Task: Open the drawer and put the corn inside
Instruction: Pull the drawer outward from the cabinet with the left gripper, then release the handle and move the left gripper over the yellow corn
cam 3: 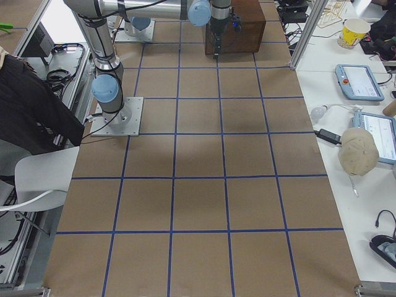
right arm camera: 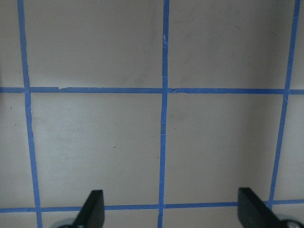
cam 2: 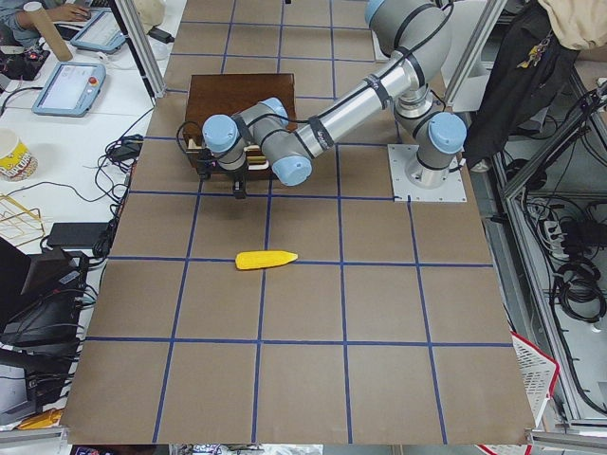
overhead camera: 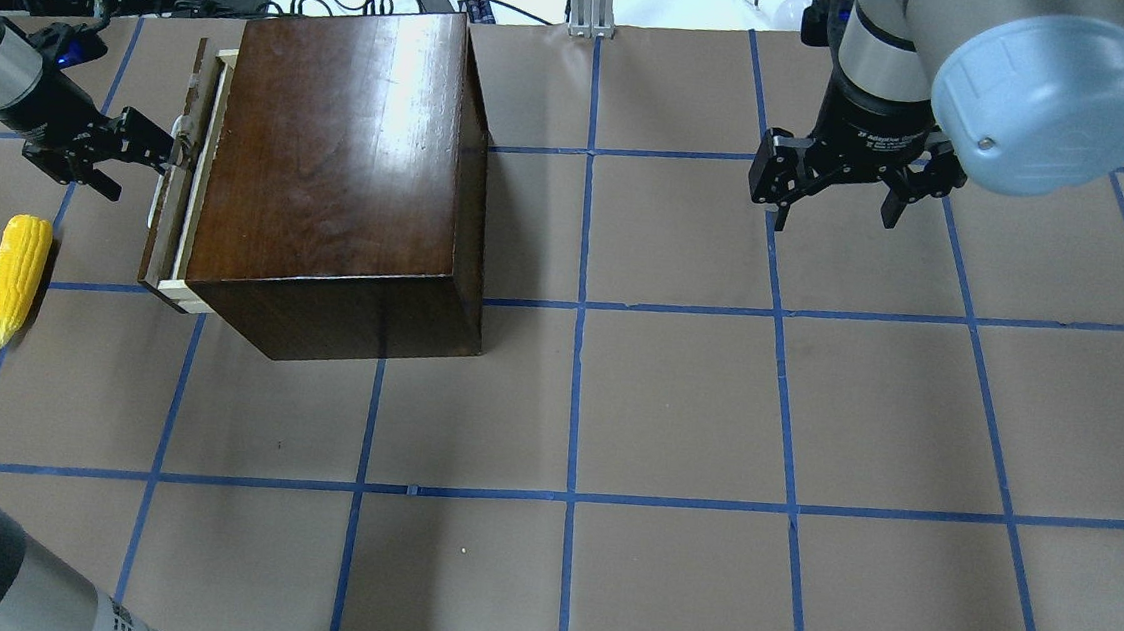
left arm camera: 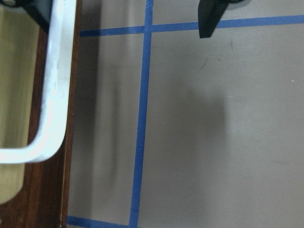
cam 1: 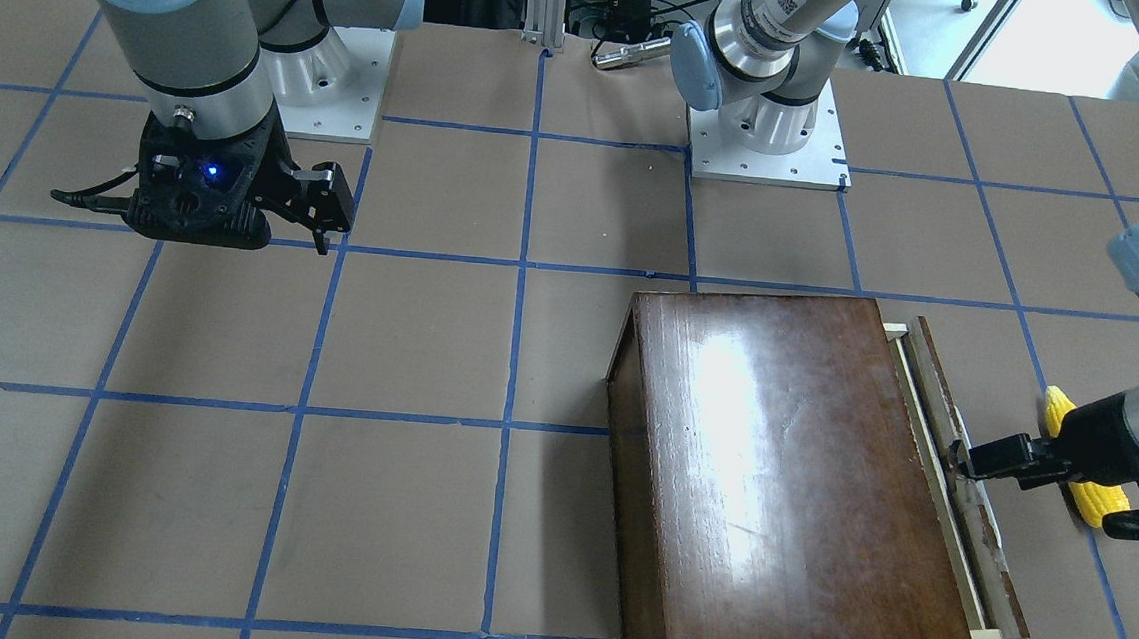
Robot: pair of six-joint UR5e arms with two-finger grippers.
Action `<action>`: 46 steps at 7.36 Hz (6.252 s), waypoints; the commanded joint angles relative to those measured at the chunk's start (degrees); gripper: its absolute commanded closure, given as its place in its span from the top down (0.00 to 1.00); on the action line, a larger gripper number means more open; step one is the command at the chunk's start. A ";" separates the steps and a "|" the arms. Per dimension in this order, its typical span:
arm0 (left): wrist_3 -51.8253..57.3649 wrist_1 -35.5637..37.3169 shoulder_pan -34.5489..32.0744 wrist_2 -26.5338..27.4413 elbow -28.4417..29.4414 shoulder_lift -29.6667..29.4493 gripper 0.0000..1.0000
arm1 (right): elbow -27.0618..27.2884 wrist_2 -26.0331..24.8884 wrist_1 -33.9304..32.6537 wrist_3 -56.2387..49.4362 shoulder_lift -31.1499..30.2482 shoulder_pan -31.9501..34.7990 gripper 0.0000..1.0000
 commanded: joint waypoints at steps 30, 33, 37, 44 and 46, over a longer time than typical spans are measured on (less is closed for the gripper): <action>3.80 -1.66 4.06 0.35 2.78 1.52 1.00 | 0.00 0.00 0.00 0.00 0.00 0.00 1.00; 3.97 -3.69 3.97 5.77 5.76 2.32 1.00 | 0.00 0.00 0.00 0.00 0.00 0.00 1.00; 11.00 -2.29 7.83 11.42 5.51 0.57 1.00 | 0.00 0.00 0.00 0.00 0.00 0.00 1.00; 10.80 14.01 11.87 14.86 1.12 -8.39 1.00 | 0.00 0.00 0.00 0.00 0.00 0.00 1.00; 11.00 17.05 11.88 14.59 -1.08 -9.02 1.00 | 0.00 0.00 -0.08 0.00 0.00 0.00 1.00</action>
